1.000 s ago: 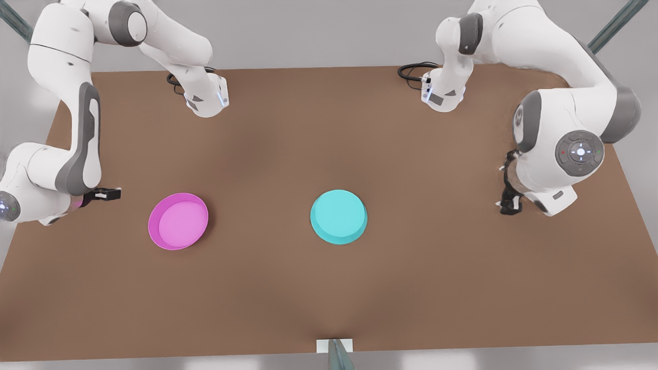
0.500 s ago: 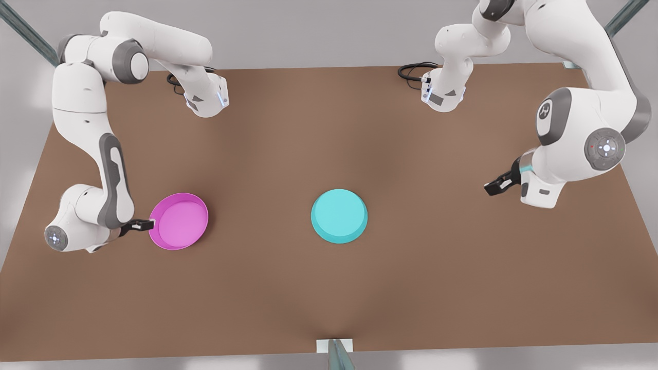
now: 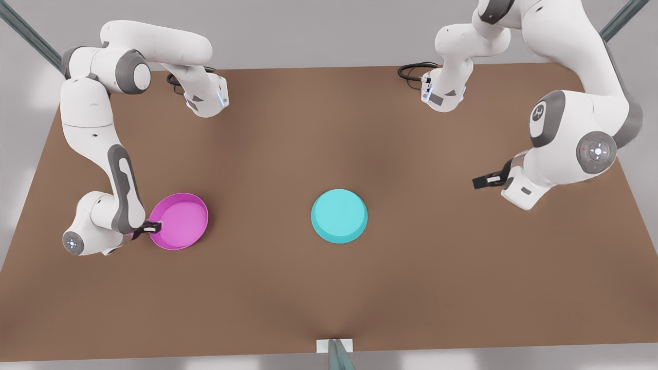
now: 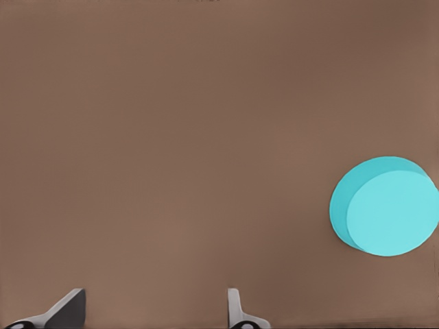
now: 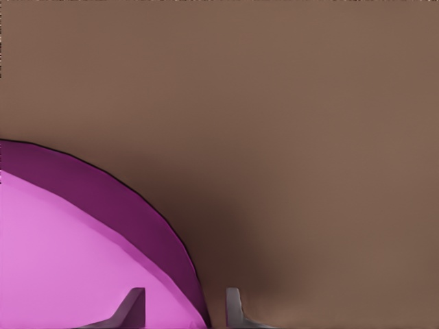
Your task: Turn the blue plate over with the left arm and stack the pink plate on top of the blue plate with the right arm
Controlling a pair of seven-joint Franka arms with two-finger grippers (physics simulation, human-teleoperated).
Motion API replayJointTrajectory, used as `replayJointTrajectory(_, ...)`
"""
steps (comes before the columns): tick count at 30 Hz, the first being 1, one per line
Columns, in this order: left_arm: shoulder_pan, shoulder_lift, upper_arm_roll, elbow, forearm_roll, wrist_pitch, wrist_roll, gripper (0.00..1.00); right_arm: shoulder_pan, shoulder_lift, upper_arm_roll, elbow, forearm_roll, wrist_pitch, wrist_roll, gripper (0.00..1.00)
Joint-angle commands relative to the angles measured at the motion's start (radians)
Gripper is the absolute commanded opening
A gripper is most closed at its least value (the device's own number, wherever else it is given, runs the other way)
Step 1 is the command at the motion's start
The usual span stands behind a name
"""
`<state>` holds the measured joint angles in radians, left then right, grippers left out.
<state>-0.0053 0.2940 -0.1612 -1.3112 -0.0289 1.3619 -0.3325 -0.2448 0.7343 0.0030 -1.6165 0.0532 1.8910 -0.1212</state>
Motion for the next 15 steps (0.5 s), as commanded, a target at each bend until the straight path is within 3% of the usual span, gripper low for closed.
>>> replayJointTrajectory(1,0.001,-0.006,-0.006,0.001,0.000,-0.027,0.227,1.00,-0.001,-0.001,0.000,0.001,0.000,-0.001,-0.006,0.39)
replayJointTrajectory(3,0.002,0.005,-0.003,0.001,0.003,-0.021,0.228,1.00,-0.001,-0.001,0.000,0.003,-0.001,-0.004,-0.006,0.23)
replayJointTrajectory(4,0.001,0.002,-0.003,0.000,0.010,-0.026,0.227,1.00,-0.001,-0.003,0.000,0.006,-0.001,-0.009,-0.006,0.21)
replayJointTrajectory(14,-0.005,-0.004,-0.004,0.046,0.014,-0.070,0.205,1.00,0.001,-0.053,0.045,0.107,0.120,-0.210,-0.055,0.21)
replayJointTrajectory(15,-0.007,-0.006,-0.006,0.049,0.014,-0.069,0.202,1.00,-0.008,-0.058,0.087,0.107,0.137,-0.219,-0.046,0.21)
